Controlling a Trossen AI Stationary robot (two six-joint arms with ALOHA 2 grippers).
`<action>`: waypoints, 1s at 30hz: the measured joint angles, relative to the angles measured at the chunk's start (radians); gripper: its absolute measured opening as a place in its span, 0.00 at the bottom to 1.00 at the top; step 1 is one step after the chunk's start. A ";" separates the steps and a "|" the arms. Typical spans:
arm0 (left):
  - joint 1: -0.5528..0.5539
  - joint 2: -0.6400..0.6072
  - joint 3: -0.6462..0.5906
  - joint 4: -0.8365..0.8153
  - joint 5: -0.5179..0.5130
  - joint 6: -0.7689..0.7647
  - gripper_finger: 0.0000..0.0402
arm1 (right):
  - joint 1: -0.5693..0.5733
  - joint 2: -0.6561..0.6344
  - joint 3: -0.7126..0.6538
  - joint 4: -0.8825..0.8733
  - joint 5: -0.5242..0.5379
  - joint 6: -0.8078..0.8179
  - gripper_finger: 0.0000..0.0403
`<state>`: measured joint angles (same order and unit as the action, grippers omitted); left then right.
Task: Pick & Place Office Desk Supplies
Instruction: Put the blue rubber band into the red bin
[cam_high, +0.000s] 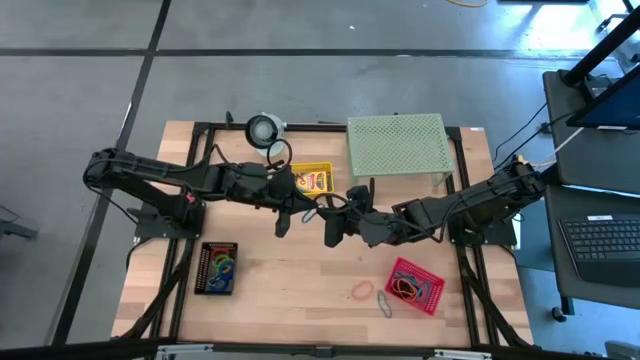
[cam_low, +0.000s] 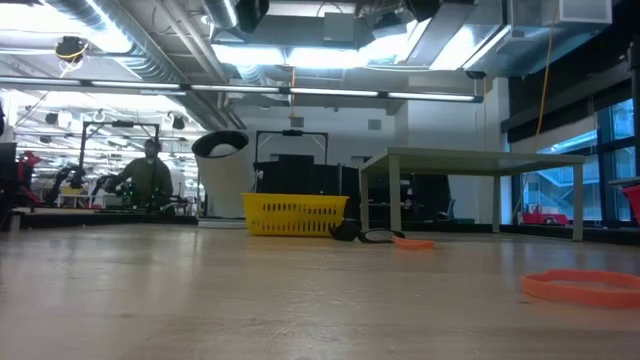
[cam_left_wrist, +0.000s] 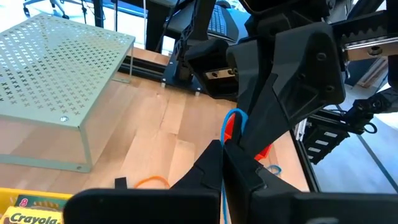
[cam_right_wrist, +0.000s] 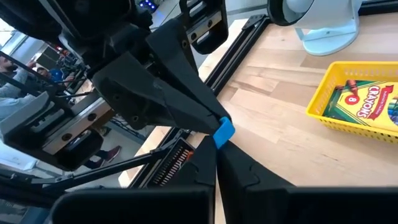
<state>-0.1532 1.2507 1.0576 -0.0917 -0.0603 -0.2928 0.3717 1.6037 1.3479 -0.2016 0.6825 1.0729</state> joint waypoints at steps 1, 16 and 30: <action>0.000 0.000 0.000 0.001 -0.001 0.000 0.01 | 0.000 -0.001 0.000 0.000 0.003 0.000 0.01; 0.015 -0.029 0.000 0.006 0.037 0.053 0.29 | 0.004 -0.022 0.000 -0.004 -0.008 -0.003 0.00; 0.072 -0.059 0.000 -0.137 0.161 0.078 0.39 | 0.186 -0.188 0.000 -0.695 -0.092 0.380 0.00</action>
<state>-0.0813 1.1914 1.0576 -0.2288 0.1002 -0.2152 0.5576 1.4158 1.3483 -0.8962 0.5908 1.4534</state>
